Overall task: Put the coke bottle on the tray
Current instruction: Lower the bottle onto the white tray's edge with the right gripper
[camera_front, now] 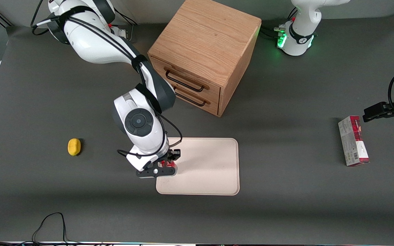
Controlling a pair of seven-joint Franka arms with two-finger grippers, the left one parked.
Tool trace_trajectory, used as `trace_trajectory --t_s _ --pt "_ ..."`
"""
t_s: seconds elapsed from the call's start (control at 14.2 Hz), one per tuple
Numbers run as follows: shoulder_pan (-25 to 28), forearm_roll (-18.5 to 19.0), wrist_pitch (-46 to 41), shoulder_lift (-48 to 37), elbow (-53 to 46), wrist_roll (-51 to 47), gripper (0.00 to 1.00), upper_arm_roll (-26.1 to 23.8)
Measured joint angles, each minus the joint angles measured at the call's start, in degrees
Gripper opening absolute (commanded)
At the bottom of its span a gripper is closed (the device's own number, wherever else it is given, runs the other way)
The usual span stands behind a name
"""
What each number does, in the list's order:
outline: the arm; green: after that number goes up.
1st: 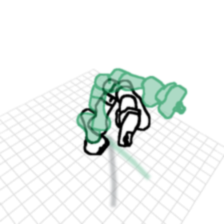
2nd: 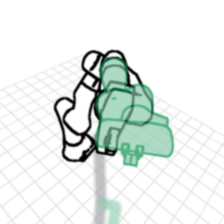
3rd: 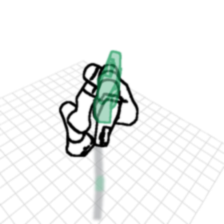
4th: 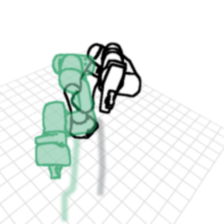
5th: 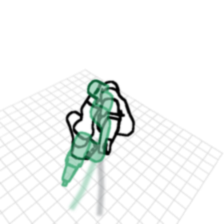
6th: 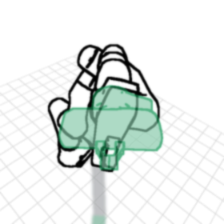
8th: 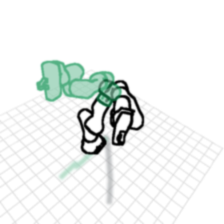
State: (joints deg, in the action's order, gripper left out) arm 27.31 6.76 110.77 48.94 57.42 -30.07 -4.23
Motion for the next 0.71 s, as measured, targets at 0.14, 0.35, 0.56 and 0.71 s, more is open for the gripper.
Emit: trace_trajectory --t_s 0.14,0.35,0.56,0.71 --pt "-0.1 0.0 1.9 0.3 1.8 0.0 0.00 0.1" --pt "-0.5 0.0 2.0 0.9 2.2 0.0 0.00 0.2" --pt "-0.9 -0.1 2.4 1.0 2.4 0.0 0.29 0.2" --pt "-0.9 -0.1 2.4 1.0 2.4 0.0 1.00 0.2"
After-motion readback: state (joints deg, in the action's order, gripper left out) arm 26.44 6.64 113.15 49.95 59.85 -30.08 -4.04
